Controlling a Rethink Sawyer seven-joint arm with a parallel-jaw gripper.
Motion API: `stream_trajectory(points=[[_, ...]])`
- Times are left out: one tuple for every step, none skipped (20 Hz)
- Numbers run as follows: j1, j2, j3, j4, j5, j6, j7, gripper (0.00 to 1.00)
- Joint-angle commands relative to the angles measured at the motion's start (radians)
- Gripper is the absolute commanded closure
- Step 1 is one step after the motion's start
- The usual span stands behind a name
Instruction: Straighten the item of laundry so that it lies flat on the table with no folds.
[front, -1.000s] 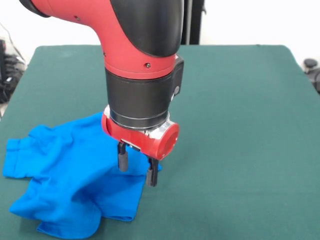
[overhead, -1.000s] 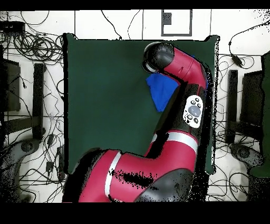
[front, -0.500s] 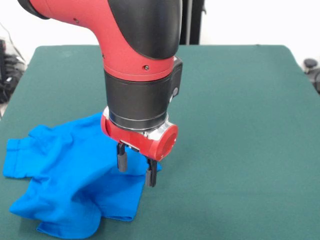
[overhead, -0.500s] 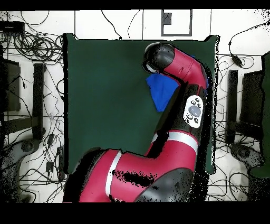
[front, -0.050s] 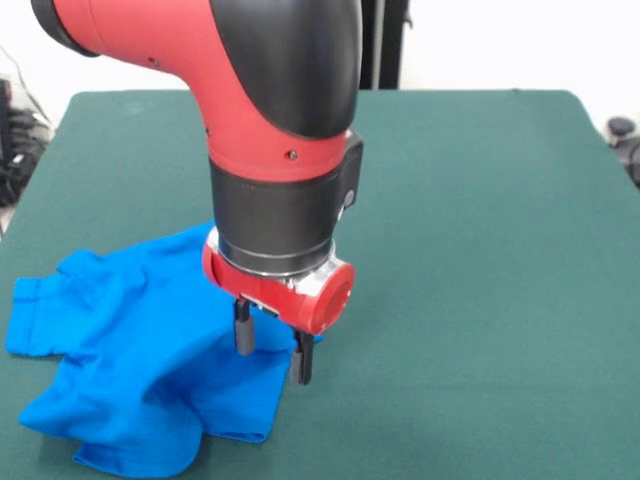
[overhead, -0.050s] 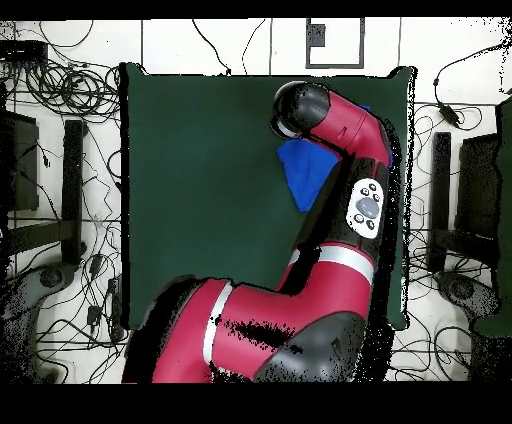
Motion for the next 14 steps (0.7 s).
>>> stream_trajectory(points=[[0.001, 0.064, 0.085, -0.028, 0.025, 0.033, 0.224, 0.00], [-0.001, 0.068, 0.089, -0.031, 0.027, 0.032, 0.222, 0.00], [-0.003, 0.074, 0.090, -0.039, 0.028, 0.033, 0.221, 0.00], [-0.004, 0.078, 0.095, -0.039, 0.030, 0.028, 0.218, 0.00], [-0.006, 0.082, 0.099, -0.042, 0.032, 0.023, 0.216, 0.00], [-0.008, 0.086, 0.103, -0.045, 0.033, 0.020, 0.214, 0.00], [-0.010, 0.088, 0.106, -0.045, 0.034, 0.015, 0.211, 0.00], [-0.011, 0.090, 0.109, -0.043, 0.035, 0.011, 0.209, 0.00], [-0.012, 0.091, 0.112, -0.042, 0.035, 0.006, 0.206, 0.00], [-0.014, 0.092, 0.116, -0.038, 0.036, -0.003, 0.203, 0.00], [-0.016, 0.097, 0.121, -0.039, 0.037, -0.011, 0.199, 0.00], [-0.019, 0.102, 0.126, -0.040, 0.038, -0.019, 0.196, 0.00], [-0.021, 0.106, 0.129, -0.042, 0.038, -0.025, 0.192, 0.00], [-0.023, 0.109, 0.132, -0.044, 0.038, -0.028, 0.190, 0.00]])
